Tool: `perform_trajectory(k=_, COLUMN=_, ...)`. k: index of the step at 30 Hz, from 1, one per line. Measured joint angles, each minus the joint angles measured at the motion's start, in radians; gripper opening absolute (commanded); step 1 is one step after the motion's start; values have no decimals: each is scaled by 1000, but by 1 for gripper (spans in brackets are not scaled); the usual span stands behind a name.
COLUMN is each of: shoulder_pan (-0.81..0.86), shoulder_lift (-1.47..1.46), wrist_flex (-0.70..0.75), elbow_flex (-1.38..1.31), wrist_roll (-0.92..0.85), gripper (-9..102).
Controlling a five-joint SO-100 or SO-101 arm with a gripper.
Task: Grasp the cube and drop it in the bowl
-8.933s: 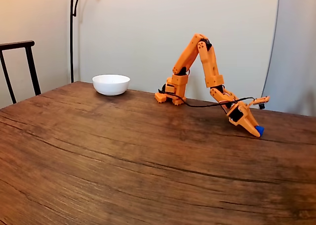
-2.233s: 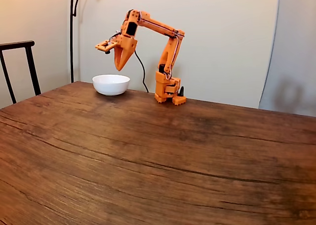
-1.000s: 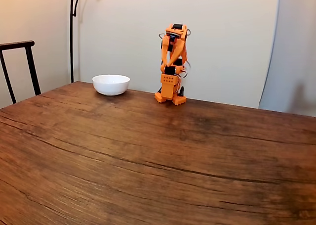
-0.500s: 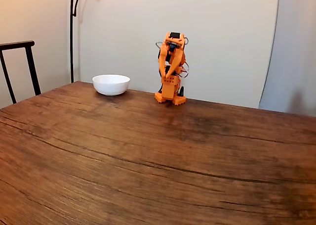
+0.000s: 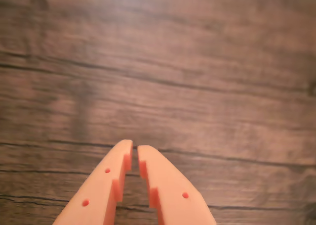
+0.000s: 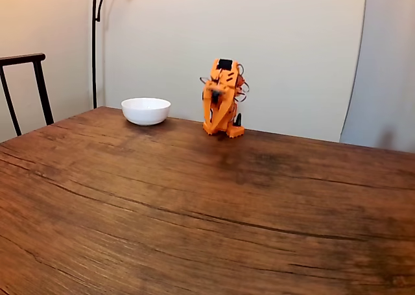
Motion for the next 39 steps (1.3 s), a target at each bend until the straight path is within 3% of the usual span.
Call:
perform_trajectory(k=21, shoulder_pan=-2, shoulder_lift=-5, wrist_flex=-84, elbow_flex=103, wrist_roll=0, gripper=-1)
perform_trajectory(k=29, shoulder_pan=0, shoulder_lift=0, wrist_flex=126, elbow_flex=103, wrist_roll=0, gripper=-1)
perform_trajectory(k=39, shoulder_pan=2, shoulder_lift=9, wrist_flex=153, elbow_flex=101, wrist_roll=0, gripper=0)
